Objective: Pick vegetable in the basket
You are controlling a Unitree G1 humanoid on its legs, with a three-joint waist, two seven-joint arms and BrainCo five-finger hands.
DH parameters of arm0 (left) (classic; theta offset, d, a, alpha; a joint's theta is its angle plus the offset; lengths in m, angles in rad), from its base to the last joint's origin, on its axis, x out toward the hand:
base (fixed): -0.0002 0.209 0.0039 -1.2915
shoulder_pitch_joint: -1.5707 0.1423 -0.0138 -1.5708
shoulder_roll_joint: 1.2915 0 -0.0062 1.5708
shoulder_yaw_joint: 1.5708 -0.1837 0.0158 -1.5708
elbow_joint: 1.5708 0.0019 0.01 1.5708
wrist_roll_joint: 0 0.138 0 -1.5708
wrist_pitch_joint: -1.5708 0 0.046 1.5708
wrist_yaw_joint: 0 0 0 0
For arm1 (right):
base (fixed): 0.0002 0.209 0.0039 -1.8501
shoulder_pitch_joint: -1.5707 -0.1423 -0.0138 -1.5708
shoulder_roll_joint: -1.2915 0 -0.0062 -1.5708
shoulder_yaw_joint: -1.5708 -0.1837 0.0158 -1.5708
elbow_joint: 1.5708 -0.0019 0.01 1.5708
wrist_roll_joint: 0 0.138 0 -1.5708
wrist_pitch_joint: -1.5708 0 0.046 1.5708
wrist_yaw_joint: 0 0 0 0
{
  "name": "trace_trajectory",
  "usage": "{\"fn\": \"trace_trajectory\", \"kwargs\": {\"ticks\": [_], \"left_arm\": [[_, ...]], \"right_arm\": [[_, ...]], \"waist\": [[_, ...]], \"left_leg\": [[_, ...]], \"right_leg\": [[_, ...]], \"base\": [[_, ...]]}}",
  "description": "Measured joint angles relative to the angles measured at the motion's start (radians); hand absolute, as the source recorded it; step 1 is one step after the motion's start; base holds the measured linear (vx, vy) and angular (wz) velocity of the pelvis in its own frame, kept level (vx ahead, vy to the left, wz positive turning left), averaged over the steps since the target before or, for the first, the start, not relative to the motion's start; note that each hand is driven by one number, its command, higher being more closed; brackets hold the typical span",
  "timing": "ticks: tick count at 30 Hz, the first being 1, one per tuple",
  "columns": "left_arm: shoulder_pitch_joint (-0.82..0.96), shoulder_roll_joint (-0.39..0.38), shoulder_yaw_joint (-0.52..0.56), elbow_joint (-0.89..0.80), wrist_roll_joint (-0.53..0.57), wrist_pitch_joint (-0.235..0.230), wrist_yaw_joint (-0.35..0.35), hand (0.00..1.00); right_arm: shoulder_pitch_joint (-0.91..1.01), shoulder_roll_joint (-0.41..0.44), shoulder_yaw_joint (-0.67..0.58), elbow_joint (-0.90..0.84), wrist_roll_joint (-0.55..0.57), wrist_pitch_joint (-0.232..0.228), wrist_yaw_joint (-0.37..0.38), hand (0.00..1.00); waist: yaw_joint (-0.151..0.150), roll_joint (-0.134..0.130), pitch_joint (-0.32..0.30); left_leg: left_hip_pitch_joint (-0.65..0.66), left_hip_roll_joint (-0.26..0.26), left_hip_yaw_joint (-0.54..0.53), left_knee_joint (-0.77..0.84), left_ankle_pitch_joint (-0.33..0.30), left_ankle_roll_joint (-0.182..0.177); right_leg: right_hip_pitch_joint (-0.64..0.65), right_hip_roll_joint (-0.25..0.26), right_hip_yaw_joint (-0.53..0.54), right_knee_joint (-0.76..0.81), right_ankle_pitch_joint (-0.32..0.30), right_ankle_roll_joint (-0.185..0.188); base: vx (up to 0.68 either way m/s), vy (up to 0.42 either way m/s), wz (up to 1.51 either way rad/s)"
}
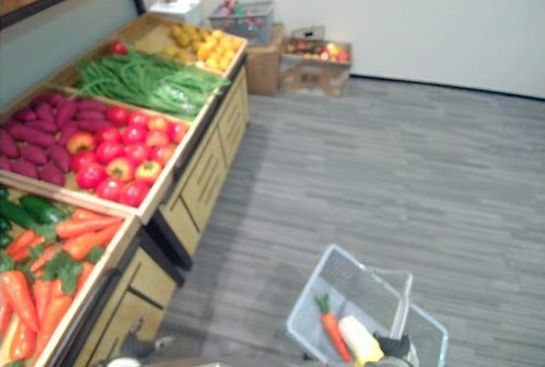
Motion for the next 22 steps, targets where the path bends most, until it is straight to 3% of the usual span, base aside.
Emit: {"fn": "trace_trajectory", "kwargs": {"ticks": [10, 22], "left_arm": [[0.017, -0.041, 0.140, 0.098, -0.004, 0.057, -0.007, 0.00], [0.017, -0.061, 0.150, 0.117, -0.005, 0.058, -0.028, 0.00]], "right_arm": [[0.005, 0.011, -0.094, 0.118, 0.099, 0.005, 0.036, 1.00], [0.005, 0.010, -0.129, 0.153, 0.148, 0.006, 0.055, 1.00]], "waist": [[-0.002, -0.014, -0.027], [-0.001, -0.012, -0.037]], "left_leg": [[0.009, -0.003, -0.022, -0.035, 0.023, -0.002], [0.012, -0.003, -0.027, -0.052, 0.029, -0.002]], "right_leg": [[0.004, -0.002, -0.020, -0.009, -0.006, -0.009], [0.011, 0.000, -0.031, -0.019, -0.003, -0.003]], "base": [[-0.02, -0.012, 0.04], [0.02, -0.004, 0.02]]}}
